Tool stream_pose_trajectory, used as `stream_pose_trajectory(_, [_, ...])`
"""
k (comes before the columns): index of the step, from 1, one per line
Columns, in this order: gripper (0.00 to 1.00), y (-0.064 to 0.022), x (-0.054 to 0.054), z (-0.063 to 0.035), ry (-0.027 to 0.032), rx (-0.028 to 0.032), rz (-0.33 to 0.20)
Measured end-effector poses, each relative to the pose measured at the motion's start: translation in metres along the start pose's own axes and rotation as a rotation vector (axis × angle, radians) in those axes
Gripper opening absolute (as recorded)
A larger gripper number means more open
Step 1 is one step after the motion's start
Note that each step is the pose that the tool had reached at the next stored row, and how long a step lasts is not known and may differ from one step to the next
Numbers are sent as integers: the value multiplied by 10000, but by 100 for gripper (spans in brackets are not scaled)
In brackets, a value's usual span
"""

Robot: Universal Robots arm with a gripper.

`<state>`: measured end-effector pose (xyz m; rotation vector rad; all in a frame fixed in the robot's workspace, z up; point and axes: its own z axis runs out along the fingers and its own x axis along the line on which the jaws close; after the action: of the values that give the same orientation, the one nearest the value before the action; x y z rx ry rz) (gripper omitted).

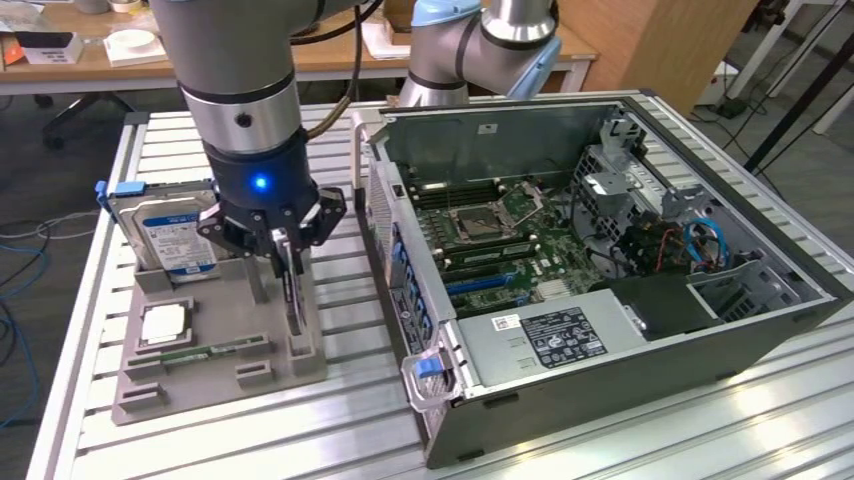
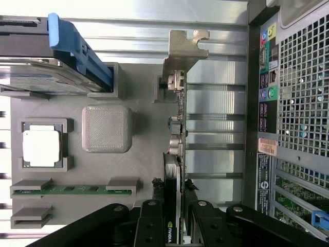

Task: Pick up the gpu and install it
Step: 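Pick up the gpu and move the gpu toward the slot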

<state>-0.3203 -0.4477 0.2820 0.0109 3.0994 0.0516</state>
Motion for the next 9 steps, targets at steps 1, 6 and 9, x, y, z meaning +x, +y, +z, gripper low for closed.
stream_pose_trajectory(1, [26, 0, 0, -9, -1, 0, 0])
stream_pose_trajectory(6, [26, 2, -2, -55, 0, 0, 0])
stream_pose_trajectory(9, [26, 3, -3, -83, 0, 1, 0])
